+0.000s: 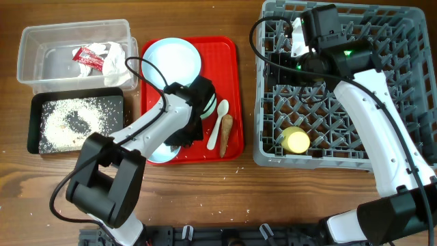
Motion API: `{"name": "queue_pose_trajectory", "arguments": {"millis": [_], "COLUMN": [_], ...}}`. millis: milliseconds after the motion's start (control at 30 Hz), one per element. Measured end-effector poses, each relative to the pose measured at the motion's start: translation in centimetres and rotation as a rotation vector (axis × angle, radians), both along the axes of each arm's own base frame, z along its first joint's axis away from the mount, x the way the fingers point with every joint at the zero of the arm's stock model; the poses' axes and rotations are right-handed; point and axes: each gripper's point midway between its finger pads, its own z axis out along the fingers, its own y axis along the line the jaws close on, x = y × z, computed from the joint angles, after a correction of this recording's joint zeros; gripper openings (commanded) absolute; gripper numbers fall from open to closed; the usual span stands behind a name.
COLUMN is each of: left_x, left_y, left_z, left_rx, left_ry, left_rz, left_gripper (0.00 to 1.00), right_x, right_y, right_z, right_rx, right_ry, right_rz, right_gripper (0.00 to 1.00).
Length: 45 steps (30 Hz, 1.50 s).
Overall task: Sort waste into correct bins and load items into the dishwasher rack
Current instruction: 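Grasp the light blue bowl and tip its scraps onto the black tray, then set the light blue bowl back on the red tray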
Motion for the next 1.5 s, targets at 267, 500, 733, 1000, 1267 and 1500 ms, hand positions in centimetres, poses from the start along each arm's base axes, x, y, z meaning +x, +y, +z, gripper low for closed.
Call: {"name": "queue_pose_trajectory", "arguments": {"millis": [267, 500, 733, 1000, 1267, 1500], "left_x": [5.5, 8.3, 9.3, 10.4, 9.3, 6.3], "left_y": [2.9, 13.6, 21.7, 22.9, 19.8, 8.5], "left_z": [9.3, 12.5, 10.6, 13.1, 12.3, 10.9], "left_rx": [-0.306, -0.714, -1.217, -1.596, -1.493, -1.058], "left_ry": [-0.231, -0.387, -0.518, -0.631, -0.49, -0.186], "left_rz": [0.098, 0.287, 0.517, 0.603, 0.583, 0.174], "left_gripper": [0.04, 0.04, 0.04, 0.04, 0.04, 0.04], "right_x": [0.2, 0.2, 0.2, 0.2, 0.2, 0.2], "right_y": [0.0, 0.1, 0.1, 0.1, 0.1, 0.1], "right_z": [0.1, 0.1, 0.1, 0.1, 0.1, 0.1], "right_rx": [-0.003, -0.003, -0.004, -0.008, -0.008, -0.008], "right_ry": [-0.012, -0.015, -0.014, -0.017, -0.017, -0.016], "right_rz": [0.011, 0.013, 0.013, 0.023, 0.023, 0.023], "right_gripper": [0.82, 0.82, 0.82, 0.82, 0.82, 0.82]}}
